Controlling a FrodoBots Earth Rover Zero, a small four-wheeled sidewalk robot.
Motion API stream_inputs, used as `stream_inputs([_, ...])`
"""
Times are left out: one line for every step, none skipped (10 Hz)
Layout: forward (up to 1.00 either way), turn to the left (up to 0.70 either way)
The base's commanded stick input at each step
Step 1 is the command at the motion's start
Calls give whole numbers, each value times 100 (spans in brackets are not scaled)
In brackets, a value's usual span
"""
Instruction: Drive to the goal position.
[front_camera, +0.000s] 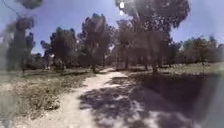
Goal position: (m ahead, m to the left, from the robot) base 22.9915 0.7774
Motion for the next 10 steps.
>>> stream_inputs([85, 0])
stream_inputs([85, 0])
stream_inputs([85, 0])
stream_inputs([85, 0])
stream_inputs([85, 0])
stream_inputs([85, 0])
stream_inputs([85, 0])
stream_inputs([85, 0])
stream_inputs([85, 0])
stream_inputs([85, 0])
